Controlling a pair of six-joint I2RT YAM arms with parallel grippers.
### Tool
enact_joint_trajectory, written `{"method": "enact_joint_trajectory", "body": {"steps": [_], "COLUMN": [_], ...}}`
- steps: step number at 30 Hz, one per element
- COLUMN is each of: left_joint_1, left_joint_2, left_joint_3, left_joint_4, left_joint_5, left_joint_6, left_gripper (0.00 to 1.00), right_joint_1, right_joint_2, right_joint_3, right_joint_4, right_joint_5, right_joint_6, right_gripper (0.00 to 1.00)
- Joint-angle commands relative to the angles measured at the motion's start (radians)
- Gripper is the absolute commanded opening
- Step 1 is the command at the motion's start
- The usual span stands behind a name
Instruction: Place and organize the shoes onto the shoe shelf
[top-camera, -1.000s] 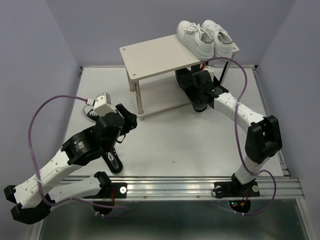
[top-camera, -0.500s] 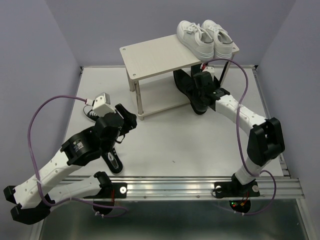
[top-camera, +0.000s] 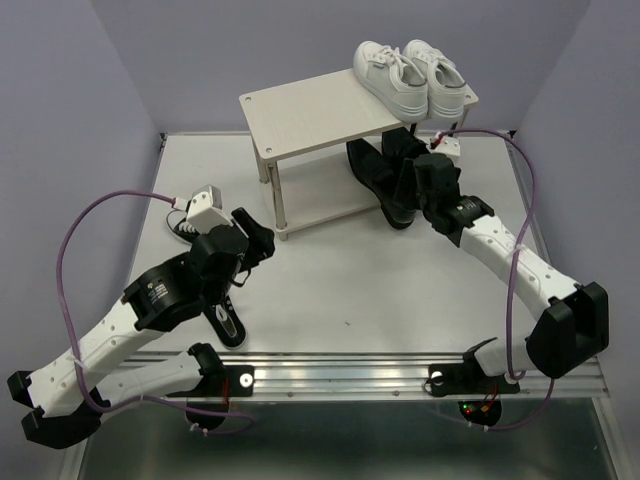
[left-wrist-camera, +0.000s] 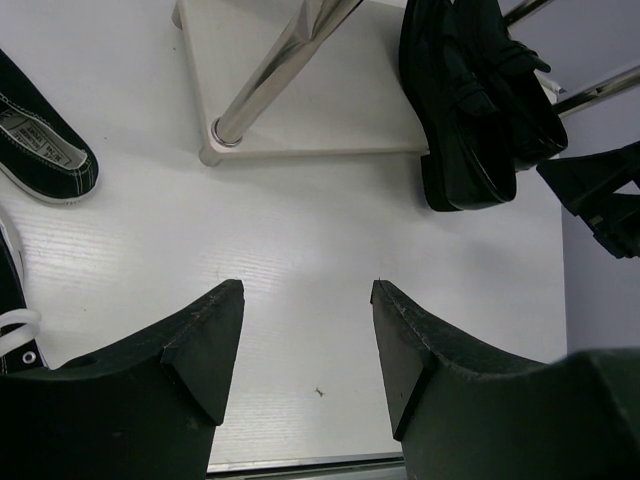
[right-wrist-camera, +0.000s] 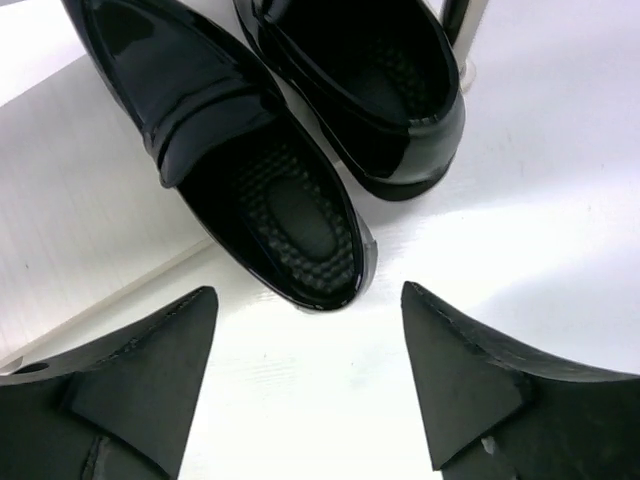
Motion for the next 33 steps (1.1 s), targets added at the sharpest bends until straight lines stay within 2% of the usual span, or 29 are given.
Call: {"method": "enact_joint_trajectory", "body": {"steps": [1,4,10,17,25,28,32,33], "left_joint_1": [0.006,0.007,0.006,0.006,0.007,0.006,0.006,0.006], "left_joint_2": [-0.014,-0.018,-0.03,-0.033,-0.026,-0.021,-0.018,-0.015], "left_joint_3": [-0.013,-0.021,-0.025,-0.031,-0.042,-0.042,-0.035,-0.033], "left_joint_4": [0.03,0.027,0.021,0.024,0.044,0.05,0.049,0.049], "left_joint_5": [-0.015,-0.015,-0.018,-0.015,-0.003,0.002,0.0,-0.001], "left_joint_6": [-0.007,-0.009,-0.01,-0.013,-0.013,-0.013,-0.01,-0.007], "left_gripper": [0.64,0.64,0.64,0.64,0.64,0.64,0.64,0.64], "right_joint_1": [-0.025,-0.052,-0.121,-0.196,-0.206,-0.206,-0.206,-0.206], "right_joint_2": [-0.038,-0.061,-0.085,-0.052,0.039,0.06,0.06,0.057], "right_joint_3": [-0.066,-0.127,-0.195,-0.203,-0.178,-0.169,-0.164,-0.164], "right_joint_4": [0.009,0.021,0.093,0.133,0.171,0.179,0.185,0.185], "right_joint_5": [-0.027,-0.07,-0.134,-0.242,-0.292,-0.297,-0.299,-0.293], "right_joint_6": [0.124,0.214,0.29,0.327,0.356,0.371,0.383,0.384], "right_gripper": [0.82,0.82,0.78,0.78,0.77,0.69,0.45,0.34]}}
